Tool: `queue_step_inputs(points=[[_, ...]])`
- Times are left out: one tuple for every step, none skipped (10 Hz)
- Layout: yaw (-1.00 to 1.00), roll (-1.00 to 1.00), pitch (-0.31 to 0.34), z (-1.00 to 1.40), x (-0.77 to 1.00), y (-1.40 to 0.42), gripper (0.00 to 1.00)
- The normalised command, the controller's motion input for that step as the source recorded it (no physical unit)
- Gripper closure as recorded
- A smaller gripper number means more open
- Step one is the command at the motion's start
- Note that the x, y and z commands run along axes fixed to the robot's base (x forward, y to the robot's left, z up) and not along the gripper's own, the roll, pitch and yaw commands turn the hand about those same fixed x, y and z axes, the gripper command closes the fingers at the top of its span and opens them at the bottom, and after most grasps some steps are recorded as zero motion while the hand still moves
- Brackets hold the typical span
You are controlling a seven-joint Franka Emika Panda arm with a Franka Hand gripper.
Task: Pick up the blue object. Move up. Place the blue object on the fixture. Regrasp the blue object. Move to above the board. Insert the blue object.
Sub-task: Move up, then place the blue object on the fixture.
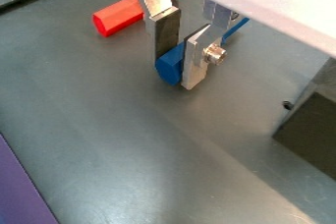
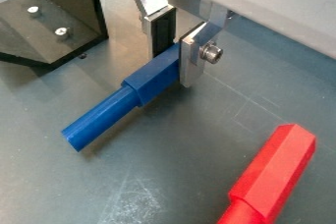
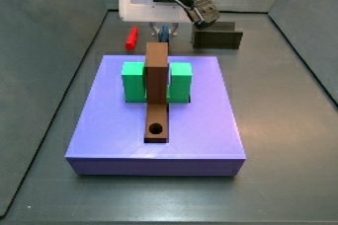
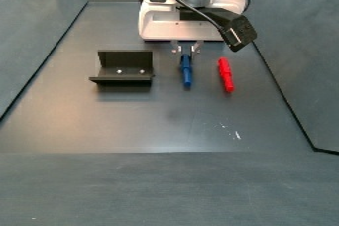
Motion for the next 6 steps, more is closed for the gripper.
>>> queue_step_inputs(points=[[0.00,0.00,0.000,0.83,0.00,0.00,1.00],[-0.02,0.00,-0.010,0.80,0.01,-0.07,1.00],[-0.01,0.01,-0.011,0.56,-0.02,-0.05,1.00],[-0.01,0.03,-0.022,0.18,0.01,-0.02,1.00],[0.00,-0.06,0.000,0.00,0.00,0.00,1.00],[-0.01,-0.59,0.046,0.41,0.19,0.07,1.00]])
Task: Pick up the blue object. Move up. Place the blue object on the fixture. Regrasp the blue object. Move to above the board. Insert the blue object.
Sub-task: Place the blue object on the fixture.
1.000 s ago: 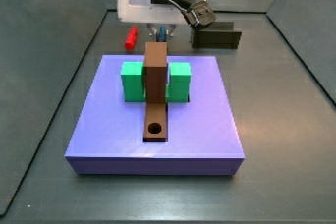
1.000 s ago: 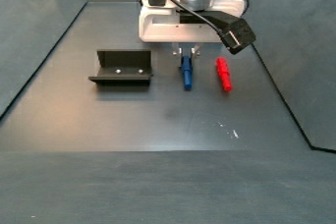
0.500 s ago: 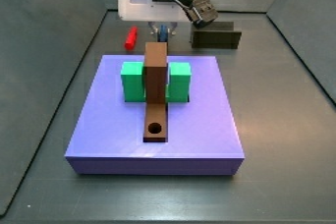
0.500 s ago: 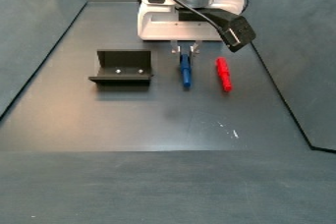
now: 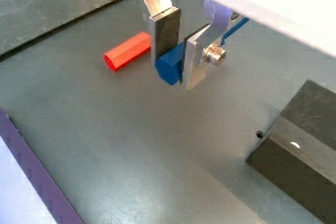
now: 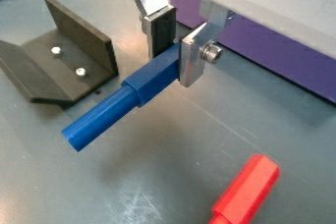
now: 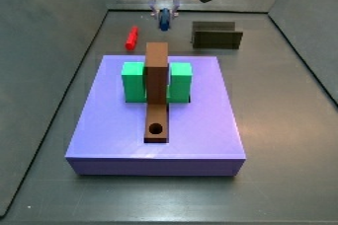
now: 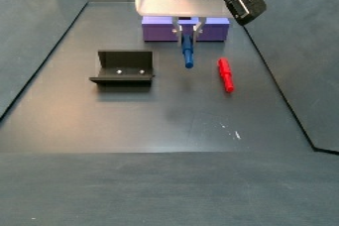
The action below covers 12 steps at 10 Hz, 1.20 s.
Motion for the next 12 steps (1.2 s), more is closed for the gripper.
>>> queue_step_inputs(points=[[-0.19,-0.99,0.117,0.55,0.50,0.12,1.00],[-0.22,-1.00,0.089,0.52,0.54,0.10,1.00],[-0.22,-1.00,0.086,0.52,0.55,0.10,1.00],[-0.23,-1.00,0.080,0.51,0.57,0.07,1.00],[-0.26,-1.00,0.080,0.51,0.62,0.03,1.00],[-0.36,-0.94,0.149,0.57,0.73,0.00,1.00],[-0.33,-0.92,0.160,0.56,0.79,0.00,1.00],[-0.30,-0.88,0.171,0.45,0.81,0.00,1.00],[-0.25,-0.91,0.149,0.27,0.79,0.00,1.00],[-0.21,-0.91,0.046,0.07,0.72,0.01,1.00],[-0.11,-0.88,0.000,-0.01,0.54,0.07,1.00],[0.00,-0.81,-0.100,-0.19,0.27,0.08,1.00]])
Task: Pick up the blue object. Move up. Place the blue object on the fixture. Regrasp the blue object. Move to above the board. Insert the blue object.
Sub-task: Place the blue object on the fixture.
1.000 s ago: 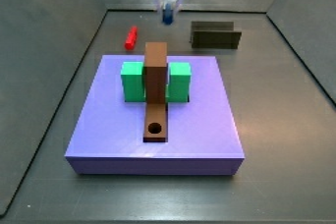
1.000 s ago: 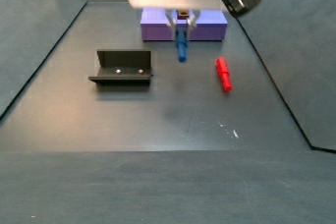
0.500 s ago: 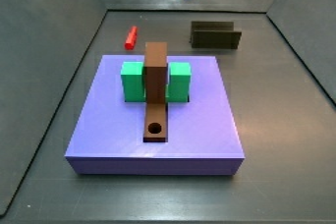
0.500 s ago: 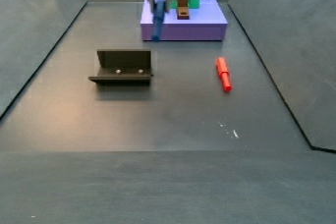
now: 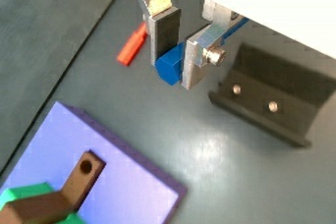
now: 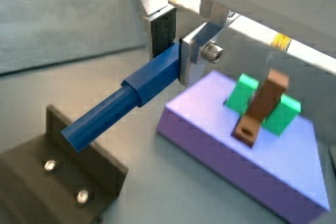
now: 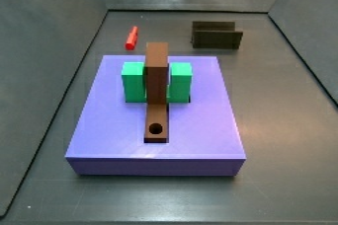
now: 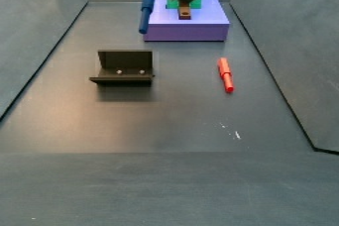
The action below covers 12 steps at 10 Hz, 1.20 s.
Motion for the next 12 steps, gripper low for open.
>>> queue_step_inputs(points=[[0.00,-0.61,-0.040,-0.12,0.02,0.02,1.00],[0.00,-0.42,-0.143,-0.13,0.00,0.00,1.00],[0.00,-0.19,-0.197,-0.19,-0.02,0.00,1.00],[0.00,-0.12,-0.160,-0.23,0.00,0.00,1.00],[0.00,-0.05,-0.134,-0.25,0.00,0.00,1.00],[0.00,-0.03,-0.097,-0.24,0.00,0.00,1.00],[0.01,-0.05,-0.111,-0.25,0.00,0.00,1.00],[0.00,-0.06,-0.103,-0.24,0.03,0.00,1.00],[0.00,0.00,-0.074,-0.21,0.07,0.00,1.00],[0.00,-0.01,-0.126,-0.29,0.13,0.00,1.00],[0.00,-0.24,-0.086,-0.20,0.39,0.00,1.00],[0.00,0.00,-0.023,-0.24,0.47,0.00,1.00]])
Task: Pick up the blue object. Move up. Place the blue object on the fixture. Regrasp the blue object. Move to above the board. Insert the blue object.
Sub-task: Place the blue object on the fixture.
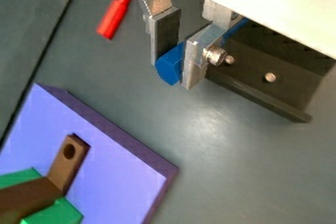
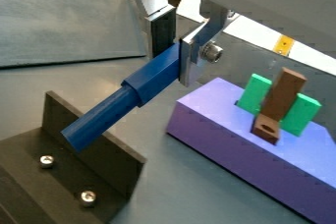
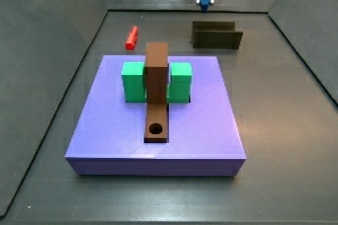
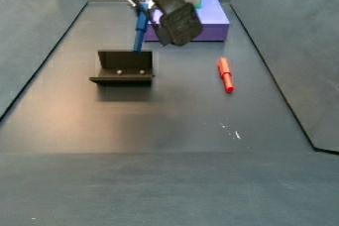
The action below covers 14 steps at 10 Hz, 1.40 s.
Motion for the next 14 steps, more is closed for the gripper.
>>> queue_step_inputs(points=[[0.00,-0.01,-0.023,-0.30,0.45,-0.01,1.00],[0.00,-0.06,-0.037,-0.35,0.39,0.00,1.00],[0.06,-0.03,-0.023,-0.34,0.21,0.00,1.00],[0.10,0.00,-0.006,-0.29,0.10,0.00,1.00],[0.12,0.00,0.000,-0.25,0.05,0.00,1.00],[0.10,0.00,0.000,-0.24,0.01,0.00,1.00],[0.06,-0.04,-0.017,-0.21,0.00,0.00,1.00],[0.02,-0.11,-0.026,-0.15,0.00,0.00,1.00],[0.02,-0.13,-0.031,-0.13,0.00,0.00,1.00],[0.04,-0.14,-0.020,-0.12,0.00,0.00,1.00],[0.05,-0.11,-0.017,-0.11,0.00,0.00,1.00],[0.05,-0.09,-0.009,-0.11,0.00,0.01,1.00],[0.08,-0.13,0.000,-0.09,0.02,0.03,1.00],[0.09,-0.15,0.000,-0.05,0.07,0.04,1.00]])
